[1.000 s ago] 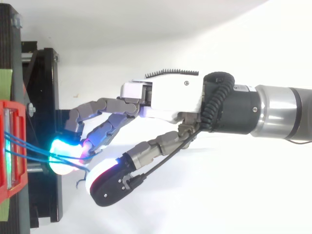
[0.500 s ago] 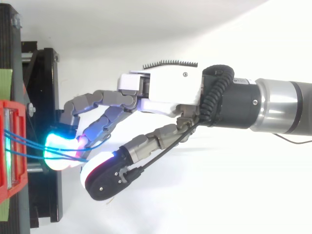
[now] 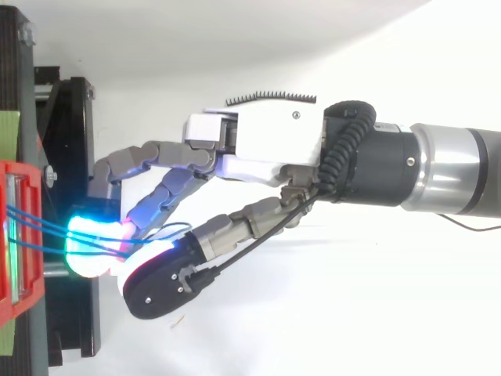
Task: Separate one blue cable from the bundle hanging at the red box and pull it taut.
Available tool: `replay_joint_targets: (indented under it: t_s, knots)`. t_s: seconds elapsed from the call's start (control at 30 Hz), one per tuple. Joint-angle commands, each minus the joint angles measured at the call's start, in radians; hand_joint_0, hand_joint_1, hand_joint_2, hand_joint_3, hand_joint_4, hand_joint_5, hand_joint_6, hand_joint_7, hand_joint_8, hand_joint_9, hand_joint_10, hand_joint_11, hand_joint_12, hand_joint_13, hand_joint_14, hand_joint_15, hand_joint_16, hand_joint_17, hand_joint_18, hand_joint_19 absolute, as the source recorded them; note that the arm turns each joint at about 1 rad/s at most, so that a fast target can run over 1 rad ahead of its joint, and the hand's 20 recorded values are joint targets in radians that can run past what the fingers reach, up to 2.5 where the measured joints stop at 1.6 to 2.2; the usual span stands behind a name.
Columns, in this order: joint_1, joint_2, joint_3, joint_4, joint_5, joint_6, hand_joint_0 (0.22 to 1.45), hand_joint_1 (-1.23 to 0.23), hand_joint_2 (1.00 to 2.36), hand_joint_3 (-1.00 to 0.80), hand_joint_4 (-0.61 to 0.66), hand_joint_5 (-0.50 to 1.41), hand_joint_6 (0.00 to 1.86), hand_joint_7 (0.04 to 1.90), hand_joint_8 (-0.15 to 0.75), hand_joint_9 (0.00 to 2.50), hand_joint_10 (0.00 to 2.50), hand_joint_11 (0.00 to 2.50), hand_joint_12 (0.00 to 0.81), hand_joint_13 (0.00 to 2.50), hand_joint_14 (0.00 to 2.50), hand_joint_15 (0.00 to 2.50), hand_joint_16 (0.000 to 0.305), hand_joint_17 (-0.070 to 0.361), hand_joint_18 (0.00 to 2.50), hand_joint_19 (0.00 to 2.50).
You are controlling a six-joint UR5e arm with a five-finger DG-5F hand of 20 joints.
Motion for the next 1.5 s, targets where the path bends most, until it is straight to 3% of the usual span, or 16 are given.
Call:
replay_joint_targets:
  t_s: [0.0, 0.03, 0.23, 0.63, 0.9, 1.2, 1.47]
  knots:
    - [-0.002, 0.000, 0.016, -0.002, -0.002, 0.014, 0.67, -0.73, 1.01, -0.28, 0.18, -0.11, 0.50, 1.30, 0.285, 0.83, 0.01, 0.45, 0.278, 0.78, 0.01, 0.31, 0.026, 0.059, 0.67, 0.41]
    - [-0.002, 0.000, 0.022, -0.002, -0.008, 0.016, 0.67, -0.73, 1.01, -0.27, 0.18, -0.11, 0.50, 1.34, 0.286, 0.84, 0.01, 0.47, 0.279, 0.78, 0.01, 0.33, 0.026, 0.059, 0.67, 0.41]
    - [0.001, 0.000, 0.054, -0.018, -0.013, 0.016, 0.66, -0.75, 1.01, -0.31, 0.17, -0.14, 0.61, 1.19, 0.288, 0.86, 0.01, 0.51, 0.284, 0.82, 0.01, 0.36, 0.026, 0.059, 0.69, 0.43]
    - [-0.002, 0.000, 0.056, -0.076, -0.025, 0.017, 0.62, -0.68, 1.01, -0.41, 0.16, -0.14, 0.73, 1.06, 0.310, 0.96, 0.02, 0.55, 0.283, 0.91, 0.02, 0.38, 0.026, 0.057, 0.74, 0.45]
    - [-0.002, 0.000, 0.056, -0.101, -0.025, 0.016, 0.61, -0.65, 1.01, -0.29, 0.13, -0.14, 0.77, 1.12, 0.317, 0.97, 0.02, 0.59, 0.290, 0.91, 0.01, 0.40, 0.026, 0.059, 0.76, 0.46]
    - [-0.005, 0.000, 0.054, -0.145, -0.025, 0.014, 0.62, -0.75, 1.01, -0.23, 0.14, -0.18, 0.86, 1.02, 0.336, 0.96, 0.02, 0.69, 0.317, 0.93, 0.01, 0.43, 0.030, 0.068, 0.79, 0.44]
    - [-0.014, 0.005, 0.054, -0.150, -0.026, 0.014, 0.65, -0.81, 1.01, -0.34, 0.14, -0.19, 0.87, 1.01, 0.318, 0.97, 0.02, 0.78, 0.318, 0.93, 0.02, 0.45, 0.028, 0.064, 0.78, 0.46]
